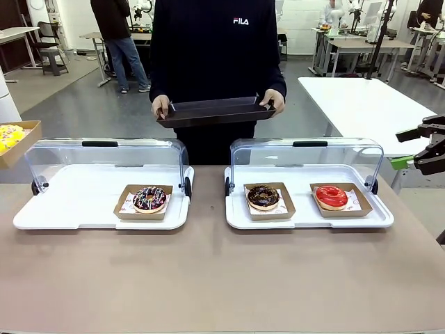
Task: Provide the desired donut to the person.
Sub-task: Pick up and lift the Paper togo box containing the Donut pointed at by the person, then place the picked Paper togo box onto the Handle tray extended by the person.
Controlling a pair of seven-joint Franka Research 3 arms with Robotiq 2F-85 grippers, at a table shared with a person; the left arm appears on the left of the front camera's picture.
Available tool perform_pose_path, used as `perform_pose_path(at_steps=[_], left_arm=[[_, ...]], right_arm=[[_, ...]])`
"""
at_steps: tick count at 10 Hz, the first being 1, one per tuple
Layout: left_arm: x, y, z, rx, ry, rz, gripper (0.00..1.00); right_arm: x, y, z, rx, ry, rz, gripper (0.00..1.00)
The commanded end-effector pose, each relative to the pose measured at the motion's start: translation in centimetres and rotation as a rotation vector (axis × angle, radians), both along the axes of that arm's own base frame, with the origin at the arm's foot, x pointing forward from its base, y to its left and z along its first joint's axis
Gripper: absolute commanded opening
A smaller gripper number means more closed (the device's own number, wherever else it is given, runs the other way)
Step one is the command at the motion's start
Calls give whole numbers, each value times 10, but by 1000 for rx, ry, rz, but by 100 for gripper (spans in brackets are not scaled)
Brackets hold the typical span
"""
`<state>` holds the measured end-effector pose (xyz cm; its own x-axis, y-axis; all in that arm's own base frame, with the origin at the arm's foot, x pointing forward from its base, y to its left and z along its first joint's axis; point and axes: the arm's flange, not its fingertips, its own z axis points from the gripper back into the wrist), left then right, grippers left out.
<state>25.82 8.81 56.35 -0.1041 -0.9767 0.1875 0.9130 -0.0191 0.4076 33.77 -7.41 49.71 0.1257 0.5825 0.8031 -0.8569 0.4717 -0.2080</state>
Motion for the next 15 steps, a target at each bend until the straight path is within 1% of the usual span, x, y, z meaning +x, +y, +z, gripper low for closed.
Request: perform_pose_path(at_steps=[1, 15], left_arm=[[-1, 0, 0, -2, 10, 12, 0], [-1, 0, 0, -2, 10, 12, 0]], right_arm=[[3, -1, -2, 17, -16, 16, 100], [3, -1, -2, 17, -16, 16, 100]])
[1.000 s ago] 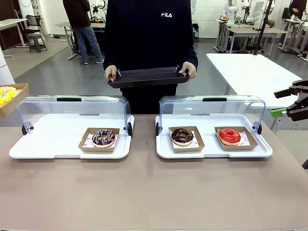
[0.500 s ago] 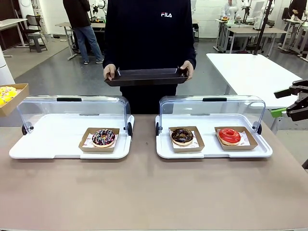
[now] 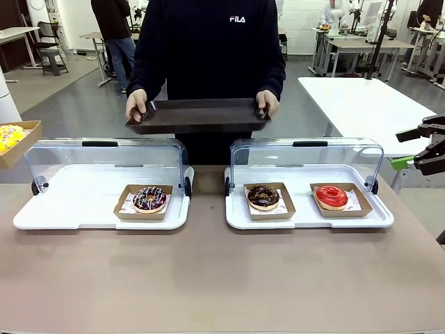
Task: Provide the desired donut to the person.
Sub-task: Place the picked Paper togo box onto the Handle tray extended by the person.
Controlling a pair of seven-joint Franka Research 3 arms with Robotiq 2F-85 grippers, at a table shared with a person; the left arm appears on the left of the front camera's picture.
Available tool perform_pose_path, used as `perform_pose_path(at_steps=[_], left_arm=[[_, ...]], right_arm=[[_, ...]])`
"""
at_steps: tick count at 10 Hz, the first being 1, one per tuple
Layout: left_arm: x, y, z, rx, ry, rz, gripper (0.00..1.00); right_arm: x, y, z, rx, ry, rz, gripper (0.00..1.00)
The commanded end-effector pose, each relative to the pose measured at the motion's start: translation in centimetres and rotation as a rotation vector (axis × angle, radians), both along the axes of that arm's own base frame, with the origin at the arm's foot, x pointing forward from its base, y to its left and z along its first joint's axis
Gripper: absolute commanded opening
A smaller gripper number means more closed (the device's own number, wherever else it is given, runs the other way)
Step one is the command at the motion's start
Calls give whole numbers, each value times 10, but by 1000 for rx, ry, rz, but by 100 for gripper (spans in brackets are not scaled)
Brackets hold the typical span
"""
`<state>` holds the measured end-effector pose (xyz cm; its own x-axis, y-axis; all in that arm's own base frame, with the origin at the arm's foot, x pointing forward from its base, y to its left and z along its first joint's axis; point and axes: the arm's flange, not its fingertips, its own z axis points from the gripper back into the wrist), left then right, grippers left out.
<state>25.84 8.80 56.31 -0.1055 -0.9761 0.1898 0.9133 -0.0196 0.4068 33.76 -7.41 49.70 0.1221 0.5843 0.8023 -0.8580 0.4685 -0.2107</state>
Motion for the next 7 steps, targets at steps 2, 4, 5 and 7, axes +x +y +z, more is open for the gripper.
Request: perform_pose_path(at_steps=[2, 4, 5, 7], left_arm=[[-1, 0, 0, 1, 9, 14, 0], [-1, 0, 0, 1, 9, 14, 0], [-1, 0, 0, 1, 9, 14, 0], [-1, 0, 0, 1, 9, 14, 0]], right_arm=[[4, 0, -2, 18, -14, 12, 100], [4, 0, -2, 18, -14, 12, 100], [4, 0, -2, 18, -14, 12, 100], [4, 0, -2, 18, -14, 12, 100]])
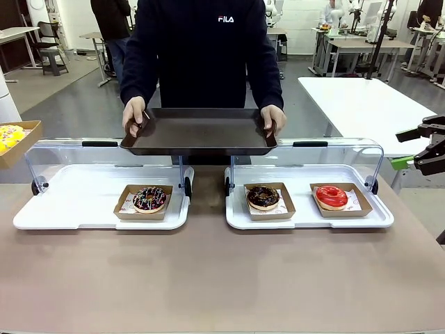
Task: Provide the desired donut to the person.
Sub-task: Place the picked Paper togo box onto the Handle tray extended by the person.
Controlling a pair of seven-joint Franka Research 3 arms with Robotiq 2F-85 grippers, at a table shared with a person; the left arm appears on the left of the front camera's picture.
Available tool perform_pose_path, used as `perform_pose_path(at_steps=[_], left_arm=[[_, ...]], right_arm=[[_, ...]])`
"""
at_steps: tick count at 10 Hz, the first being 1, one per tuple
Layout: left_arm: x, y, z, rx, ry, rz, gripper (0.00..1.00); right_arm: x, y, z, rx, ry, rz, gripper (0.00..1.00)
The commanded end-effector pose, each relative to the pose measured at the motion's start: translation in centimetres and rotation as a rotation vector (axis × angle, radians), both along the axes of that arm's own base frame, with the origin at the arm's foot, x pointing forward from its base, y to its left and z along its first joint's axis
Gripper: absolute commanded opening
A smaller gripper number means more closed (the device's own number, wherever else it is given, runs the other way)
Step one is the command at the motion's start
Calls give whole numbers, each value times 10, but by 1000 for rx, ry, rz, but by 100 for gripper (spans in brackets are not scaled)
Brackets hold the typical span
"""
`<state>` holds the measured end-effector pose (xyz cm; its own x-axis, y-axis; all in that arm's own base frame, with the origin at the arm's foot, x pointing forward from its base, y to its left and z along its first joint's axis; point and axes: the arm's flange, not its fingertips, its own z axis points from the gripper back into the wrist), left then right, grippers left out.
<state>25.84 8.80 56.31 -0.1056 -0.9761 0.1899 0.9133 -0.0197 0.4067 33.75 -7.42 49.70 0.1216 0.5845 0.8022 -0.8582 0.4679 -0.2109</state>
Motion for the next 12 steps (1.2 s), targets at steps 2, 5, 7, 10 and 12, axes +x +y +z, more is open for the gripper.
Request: perform_pose_path(at_steps=[2, 5, 7, 10, 12], left_arm=[[-1, 0, 0, 1, 9, 14, 0], [-1, 0, 0, 1, 9, 14, 0], [0, 0, 0, 0, 0, 0, 1], [63, -59, 52, 61, 72, 8, 1], [110, -105, 81, 51, 101, 37, 1]], right_arm=[[4, 0, -2, 19, -14, 12, 100], [4, 0, -2, 19, -14, 12, 100], [4, 0, -2, 19, -14, 12, 100], [4, 0, -2, 19, -14, 12, 100], [4, 0, -2, 19, -14, 12, 100]])
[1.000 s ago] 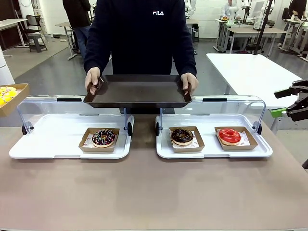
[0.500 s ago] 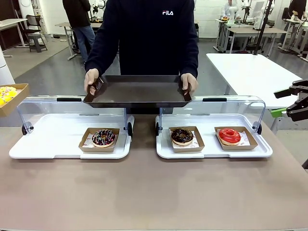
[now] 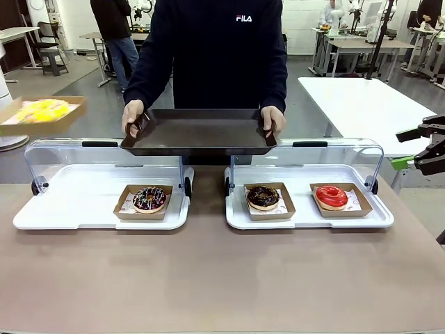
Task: Provide the desired donut to the person.
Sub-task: Place the picked Paper togo box onto the Handle tray extended by the person.
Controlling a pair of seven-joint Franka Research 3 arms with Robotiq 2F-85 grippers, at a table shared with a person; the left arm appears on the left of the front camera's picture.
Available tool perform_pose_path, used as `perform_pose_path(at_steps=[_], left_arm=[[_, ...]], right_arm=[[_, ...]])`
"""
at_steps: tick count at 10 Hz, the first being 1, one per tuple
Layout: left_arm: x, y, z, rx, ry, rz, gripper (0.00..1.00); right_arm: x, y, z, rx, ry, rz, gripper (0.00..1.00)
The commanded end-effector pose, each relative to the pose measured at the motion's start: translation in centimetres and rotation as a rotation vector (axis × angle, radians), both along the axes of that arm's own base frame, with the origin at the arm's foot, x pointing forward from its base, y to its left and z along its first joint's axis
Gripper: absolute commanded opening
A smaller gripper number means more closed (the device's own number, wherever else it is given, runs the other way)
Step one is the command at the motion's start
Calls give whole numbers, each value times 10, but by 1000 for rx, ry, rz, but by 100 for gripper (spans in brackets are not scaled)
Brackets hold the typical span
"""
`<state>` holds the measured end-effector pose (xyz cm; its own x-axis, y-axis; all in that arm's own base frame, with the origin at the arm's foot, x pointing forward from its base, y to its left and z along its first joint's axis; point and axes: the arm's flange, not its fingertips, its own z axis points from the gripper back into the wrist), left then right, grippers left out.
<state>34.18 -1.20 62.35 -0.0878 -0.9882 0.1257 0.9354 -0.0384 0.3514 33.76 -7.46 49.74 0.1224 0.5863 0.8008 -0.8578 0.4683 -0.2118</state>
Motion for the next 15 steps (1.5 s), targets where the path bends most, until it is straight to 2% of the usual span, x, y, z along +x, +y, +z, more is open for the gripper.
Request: perform_pose_path(at_steps=[1, 3, 5, 8, 9, 12, 15], left_arm=[[54, -34, 28, -43, 55, 33, 1], [101, -85, 25, -80, 78, 32, 1], [145, -121, 4, -74, 97, 4, 1], [182, -162, -35, -31, 115, -11, 1], [187, -175, -47, -16, 118, -33, 1], [178, -205, -75, 41, 114, -45, 1], [184, -208, -87, 37, 89, -62, 1]], right_arm=[[4, 0, -2, 21, -14, 13, 100], [4, 0, -2, 21, -14, 13, 100], [4, 0, -2, 21, -14, 13, 100], [4, 0, -2, 21, -14, 13, 100], [4, 0, -2, 21, -14, 13, 100], [4, 0, -2, 21, -14, 13, 100], [4, 0, -2, 21, -14, 13, 100]])
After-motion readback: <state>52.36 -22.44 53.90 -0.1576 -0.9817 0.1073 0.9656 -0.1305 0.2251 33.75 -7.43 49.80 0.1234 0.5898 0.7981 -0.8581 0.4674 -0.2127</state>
